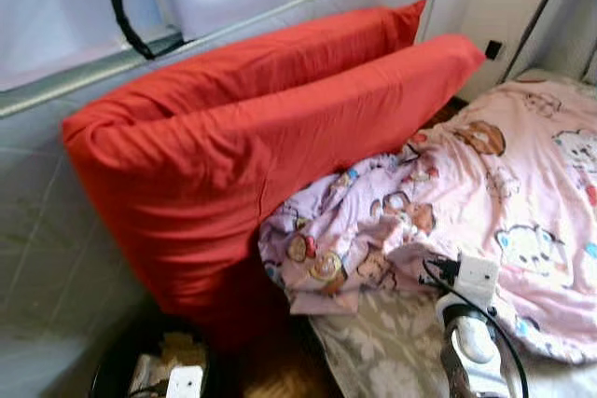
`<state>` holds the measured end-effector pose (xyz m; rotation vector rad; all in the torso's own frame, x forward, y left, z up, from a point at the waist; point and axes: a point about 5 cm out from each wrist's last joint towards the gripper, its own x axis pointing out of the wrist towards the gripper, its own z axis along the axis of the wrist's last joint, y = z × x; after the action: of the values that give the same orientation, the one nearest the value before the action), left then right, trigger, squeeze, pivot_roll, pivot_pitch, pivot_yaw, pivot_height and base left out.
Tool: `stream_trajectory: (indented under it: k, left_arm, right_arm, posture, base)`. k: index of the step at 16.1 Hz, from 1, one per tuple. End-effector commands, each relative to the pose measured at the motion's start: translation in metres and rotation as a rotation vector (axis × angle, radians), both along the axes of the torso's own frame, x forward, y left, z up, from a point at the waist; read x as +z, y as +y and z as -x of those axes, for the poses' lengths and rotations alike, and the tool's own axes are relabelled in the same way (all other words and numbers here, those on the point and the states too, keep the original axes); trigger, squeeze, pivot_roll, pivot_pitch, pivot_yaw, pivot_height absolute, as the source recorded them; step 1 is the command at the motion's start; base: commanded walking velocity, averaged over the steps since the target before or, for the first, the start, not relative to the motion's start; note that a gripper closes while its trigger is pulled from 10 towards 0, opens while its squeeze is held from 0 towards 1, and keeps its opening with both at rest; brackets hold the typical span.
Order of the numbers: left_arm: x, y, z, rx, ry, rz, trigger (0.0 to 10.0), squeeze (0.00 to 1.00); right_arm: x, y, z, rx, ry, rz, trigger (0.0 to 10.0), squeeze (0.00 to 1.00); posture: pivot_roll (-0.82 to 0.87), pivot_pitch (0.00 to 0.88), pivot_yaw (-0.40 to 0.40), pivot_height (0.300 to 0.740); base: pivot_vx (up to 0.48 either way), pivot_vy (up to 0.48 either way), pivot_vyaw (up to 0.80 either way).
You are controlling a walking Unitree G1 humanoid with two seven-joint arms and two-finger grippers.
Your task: Clean up the room
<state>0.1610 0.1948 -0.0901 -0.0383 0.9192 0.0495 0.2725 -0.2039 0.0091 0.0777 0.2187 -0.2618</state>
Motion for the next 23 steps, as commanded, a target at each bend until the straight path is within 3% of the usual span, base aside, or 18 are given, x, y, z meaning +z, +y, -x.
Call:
stream_trajectory:
  k: [1,8,23]
  left_arm:
    - [-0.003,0.001,0.006,0.01,0.021,-0.001,10.0,0.0]
    - [-0.003,0.002,0.007,0.008,0.024,-0.004,10.0,0.0]
    - [-0.003,0.002,0.008,0.008,0.026,-0.002,10.0,0.0]
  right_arm:
    - [0.001,-0.001,0.0,-0.007,-0.009,0.007,10.0,0.0]
    - [0.008,-0.013,-0.002,-0.08,-0.035,0.041,10.0,0.0]
    - [0.014,-0.009,-0.005,-0.066,-0.069,0.067,10.0,0.0]
  posture:
    - [0.0,0.036,0.035,0.74]
    - [0.0,0.037,0.036,0.74]
    - [0.0,0.035,0.034,0.74]
  base:
    - [-0.262,0.0,0.0]
    - [-0.261,0.0,0.0]
    - [-0.261,0.0,0.0]
